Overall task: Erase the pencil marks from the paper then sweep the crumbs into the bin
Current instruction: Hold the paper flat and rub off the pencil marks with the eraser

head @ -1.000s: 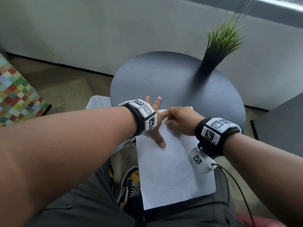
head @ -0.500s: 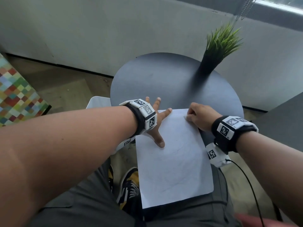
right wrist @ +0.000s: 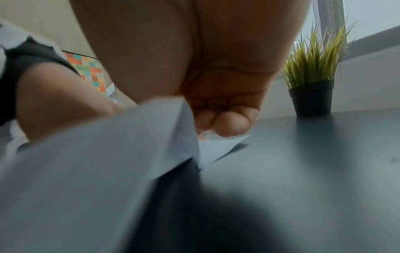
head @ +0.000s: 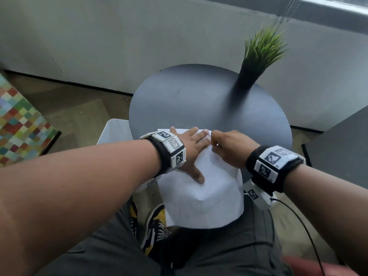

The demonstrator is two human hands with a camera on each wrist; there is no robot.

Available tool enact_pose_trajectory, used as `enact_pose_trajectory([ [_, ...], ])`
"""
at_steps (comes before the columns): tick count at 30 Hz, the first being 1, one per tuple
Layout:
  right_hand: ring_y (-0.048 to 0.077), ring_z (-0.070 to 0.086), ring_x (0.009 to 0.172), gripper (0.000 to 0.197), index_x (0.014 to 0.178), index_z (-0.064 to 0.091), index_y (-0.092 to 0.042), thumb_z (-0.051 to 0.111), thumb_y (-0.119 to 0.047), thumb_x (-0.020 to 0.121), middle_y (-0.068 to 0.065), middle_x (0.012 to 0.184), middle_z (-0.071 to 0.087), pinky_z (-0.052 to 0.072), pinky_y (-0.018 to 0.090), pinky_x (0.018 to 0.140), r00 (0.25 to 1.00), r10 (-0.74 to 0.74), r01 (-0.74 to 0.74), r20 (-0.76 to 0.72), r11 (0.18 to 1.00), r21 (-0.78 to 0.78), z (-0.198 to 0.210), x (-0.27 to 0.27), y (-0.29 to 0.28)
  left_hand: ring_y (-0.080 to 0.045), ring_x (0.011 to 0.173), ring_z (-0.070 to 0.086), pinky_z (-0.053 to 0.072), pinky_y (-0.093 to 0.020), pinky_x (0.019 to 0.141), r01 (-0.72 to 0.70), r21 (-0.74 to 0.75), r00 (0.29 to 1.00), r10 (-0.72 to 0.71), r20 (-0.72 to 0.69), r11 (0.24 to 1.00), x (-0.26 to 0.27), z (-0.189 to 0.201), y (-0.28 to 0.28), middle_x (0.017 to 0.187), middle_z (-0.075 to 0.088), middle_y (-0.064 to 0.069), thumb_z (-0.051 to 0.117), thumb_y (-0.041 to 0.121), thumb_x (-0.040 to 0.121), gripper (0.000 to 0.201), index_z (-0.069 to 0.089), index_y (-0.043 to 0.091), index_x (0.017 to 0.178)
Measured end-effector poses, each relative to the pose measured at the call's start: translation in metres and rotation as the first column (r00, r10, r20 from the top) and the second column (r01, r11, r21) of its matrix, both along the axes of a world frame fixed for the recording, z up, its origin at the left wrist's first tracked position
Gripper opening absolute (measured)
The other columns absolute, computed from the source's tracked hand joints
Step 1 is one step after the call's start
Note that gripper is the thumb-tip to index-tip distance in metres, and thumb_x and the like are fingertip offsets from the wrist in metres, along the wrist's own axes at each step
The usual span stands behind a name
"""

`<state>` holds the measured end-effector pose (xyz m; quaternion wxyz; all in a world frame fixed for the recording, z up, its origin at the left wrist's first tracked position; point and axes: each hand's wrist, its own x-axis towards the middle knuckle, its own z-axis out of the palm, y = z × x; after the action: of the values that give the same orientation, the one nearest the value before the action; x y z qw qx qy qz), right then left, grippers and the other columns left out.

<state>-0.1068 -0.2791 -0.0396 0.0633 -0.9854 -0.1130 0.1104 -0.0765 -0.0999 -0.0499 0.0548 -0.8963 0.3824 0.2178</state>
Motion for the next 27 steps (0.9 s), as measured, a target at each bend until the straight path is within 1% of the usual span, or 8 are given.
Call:
enact_pose_trajectory([
  [2,0.035,0.057,0.081,0.008,0.091,0.048,-0.02,0.05,-0.028,0.091,0.013,0.088,0.062,0.045,0.035,0.065,0.996,-0.087,0.087,0.01,0.996,-0.021,0.011,0.007,-0.011,-0.019,0.151,-0.007,0.015,-0.075,0.107,-0.008,0.012,1.0,0.008,0.0,1.0,0.0,0.0,0.0,0.164,-0.013,0.01,0.062,0.088,0.058,0.133,-0.007,0.031,0.156],
  [5,0.03,0.056,0.082,0.009,0.088,0.051,-0.022,0.054,-0.03,0.09,0.007,0.088,0.061,0.048,0.037,0.071,0.967,-0.256,0.254,-0.004,0.959,0.128,0.018,0.01,-0.018,-0.021,0.15,0.001,0.02,-0.072,0.107,-0.005,0.017,0.999,0.004,0.033,1.0,0.002,0.003,-0.002,0.164,-0.006,0.007,0.062,0.09,0.053,0.133,-0.002,0.034,0.156],
  [10,0.025,0.057,0.087,0.012,0.094,0.053,-0.022,0.055,-0.034,0.091,0.005,0.095,0.06,0.044,0.034,0.072,0.93,-0.305,0.341,-0.205,0.924,0.172,0.001,-0.007,-0.004,-0.026,0.141,0.021,0.037,-0.053,0.099,0.015,0.036,0.995,-0.018,0.097,0.999,0.007,0.005,-0.006,0.159,0.013,0.0,0.061,0.093,0.043,0.136,0.006,0.038,0.154],
  [14,0.026,0.056,0.086,0.015,0.096,0.053,-0.018,0.054,-0.032,0.091,0.006,0.093,0.059,0.042,0.033,0.069,0.896,-0.405,0.439,-0.183,0.871,0.219,-0.001,0.001,-0.005,-0.027,0.146,0.011,0.032,-0.062,0.103,0.012,0.054,0.997,-0.016,0.075,0.998,0.012,0.005,-0.007,0.163,0.001,0.003,0.06,0.094,0.042,0.139,0.001,0.038,0.155],
  [17,0.026,0.055,0.085,0.014,0.093,0.054,-0.017,0.052,-0.03,0.09,0.005,0.091,0.06,0.043,0.032,0.069,0.932,-0.339,0.358,-0.128,0.914,0.19,-0.002,0.0,0.007,-0.026,0.151,-0.007,0.021,-0.073,0.105,0.011,0.054,0.999,-0.013,0.033,0.998,0.014,-0.001,-0.006,0.163,-0.015,0.011,0.058,0.095,0.041,0.142,-0.005,0.037,0.154],
  [20,0.024,0.055,0.082,0.008,0.088,0.054,-0.018,0.053,-0.026,0.088,0.001,0.084,0.059,0.041,0.03,0.066,0.97,-0.16,0.188,-0.183,0.97,0.152,0.0,-0.007,0.019,-0.026,0.151,-0.009,0.016,-0.074,0.106,0.014,0.015,1.0,-0.014,0.013,1.0,0.014,-0.005,-0.002,0.163,-0.016,0.014,0.058,0.096,0.042,0.138,-0.004,0.041,0.152],
  [25,0.028,0.055,0.092,0.012,0.09,0.053,-0.016,0.05,-0.028,0.088,0.008,0.096,0.063,0.038,0.03,0.071,0.935,-0.348,0.355,-0.073,0.927,0.12,0.001,0.013,0.005,-0.025,0.151,-0.012,0.006,-0.071,0.111,0.015,-0.001,1.0,-0.015,0.016,1.0,0.016,-0.011,-0.001,0.162,-0.018,0.014,0.055,0.097,0.044,0.142,-0.012,0.037,0.154],
  [27,0.026,0.054,0.086,0.01,0.093,0.052,-0.018,0.048,-0.025,0.089,0.005,0.094,0.062,0.04,0.031,0.07,0.963,-0.259,0.267,-0.082,0.955,0.126,0.001,0.005,0.016,-0.025,0.151,-0.012,0.005,-0.071,0.112,0.013,-0.018,1.0,-0.013,0.015,1.0,0.016,-0.011,0.001,0.163,-0.017,0.014,0.056,0.097,0.044,0.142,-0.01,0.036,0.154],
])
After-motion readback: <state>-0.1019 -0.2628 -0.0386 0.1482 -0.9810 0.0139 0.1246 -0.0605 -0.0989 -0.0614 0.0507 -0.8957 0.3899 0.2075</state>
